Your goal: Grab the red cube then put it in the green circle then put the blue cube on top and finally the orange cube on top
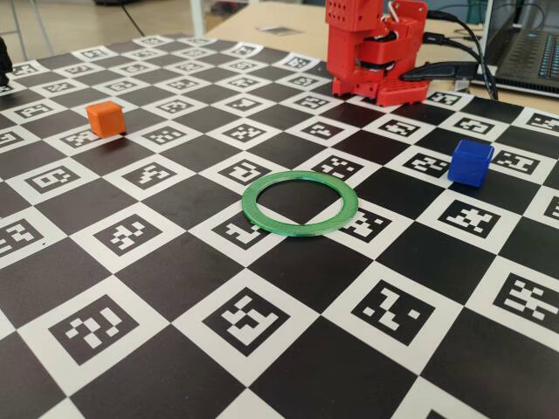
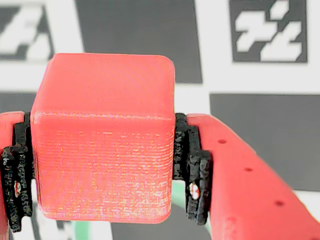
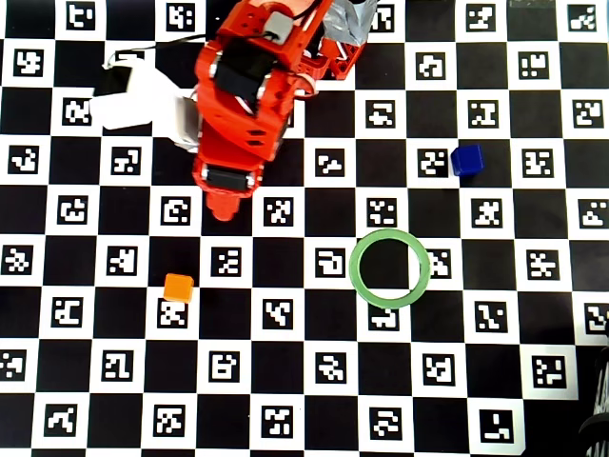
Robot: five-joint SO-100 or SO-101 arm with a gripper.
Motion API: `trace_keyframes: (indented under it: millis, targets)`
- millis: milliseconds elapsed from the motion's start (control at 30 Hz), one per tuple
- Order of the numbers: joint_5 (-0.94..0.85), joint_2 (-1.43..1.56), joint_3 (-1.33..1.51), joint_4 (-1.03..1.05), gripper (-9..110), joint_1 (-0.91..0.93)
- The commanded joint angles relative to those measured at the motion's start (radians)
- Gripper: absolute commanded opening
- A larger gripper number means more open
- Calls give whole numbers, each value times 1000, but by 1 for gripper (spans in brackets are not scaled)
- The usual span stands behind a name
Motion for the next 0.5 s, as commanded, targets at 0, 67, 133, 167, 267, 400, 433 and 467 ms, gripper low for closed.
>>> trace_keyframes:
  millis: [0,67,133,167,267,400,433,467]
  targets:
    - [46,49,-81,29,5,-100]
    - [66,44,-86,34,5,-156]
    - [89,35,-92,40,5,-216]
    - [101,28,-95,40,4,-249]
    - [155,-3,-103,21,4,-347]
    - [238,-67,-121,-23,4,-471]
    - [259,-100,-144,-25,4,-495]
    - [284,-135,-170,-25,4,-518]
